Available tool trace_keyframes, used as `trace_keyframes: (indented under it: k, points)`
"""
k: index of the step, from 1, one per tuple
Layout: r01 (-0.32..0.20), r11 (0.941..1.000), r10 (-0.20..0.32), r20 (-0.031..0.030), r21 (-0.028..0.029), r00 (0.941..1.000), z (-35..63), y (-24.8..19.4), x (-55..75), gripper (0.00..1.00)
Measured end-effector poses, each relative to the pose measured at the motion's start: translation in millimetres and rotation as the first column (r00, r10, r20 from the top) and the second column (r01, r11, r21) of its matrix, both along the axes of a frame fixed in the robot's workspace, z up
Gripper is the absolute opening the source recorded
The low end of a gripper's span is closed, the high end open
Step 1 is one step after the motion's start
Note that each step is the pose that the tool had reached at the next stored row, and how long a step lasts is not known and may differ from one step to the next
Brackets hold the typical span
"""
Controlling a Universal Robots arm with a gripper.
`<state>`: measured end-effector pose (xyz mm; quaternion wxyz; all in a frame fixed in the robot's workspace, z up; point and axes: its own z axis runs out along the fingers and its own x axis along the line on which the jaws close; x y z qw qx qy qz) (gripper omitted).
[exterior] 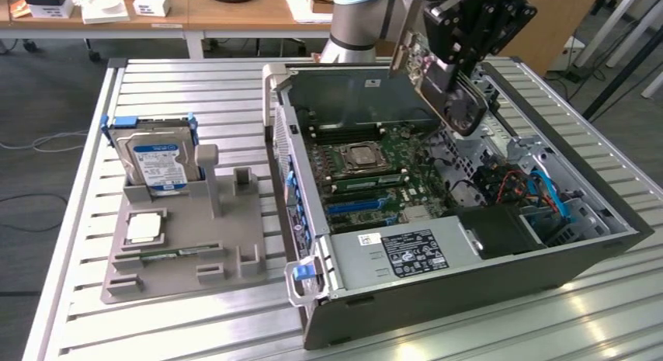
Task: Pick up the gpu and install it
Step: 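Insert the gpu into the slot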
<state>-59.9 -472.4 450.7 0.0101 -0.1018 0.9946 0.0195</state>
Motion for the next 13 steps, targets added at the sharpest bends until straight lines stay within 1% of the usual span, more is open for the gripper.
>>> trace_keyframes:
  k: [3, 6, 10, 13]
  points:
    - [-0.054, 0.9985, 0.054, 0.0, 0.0001, 0.9985, -0.2, 0.0, 0.0, 0.27]
    - [-0.108, 0.9942, 0.108, 0.0, 0.0001, 0.9942, -0.3, 0.0, 0.0, 0.27]
    - [-0.18, 0.9837, 0.18, 0.0, 0.0001, 0.9837, -0.5, 0.0, 0.0, 0.27]
    - [-0.233, 0.9726, 0.233, 0.0, 0.0001, 0.9726, -0.7, 0.0, 0.0, 0.27]
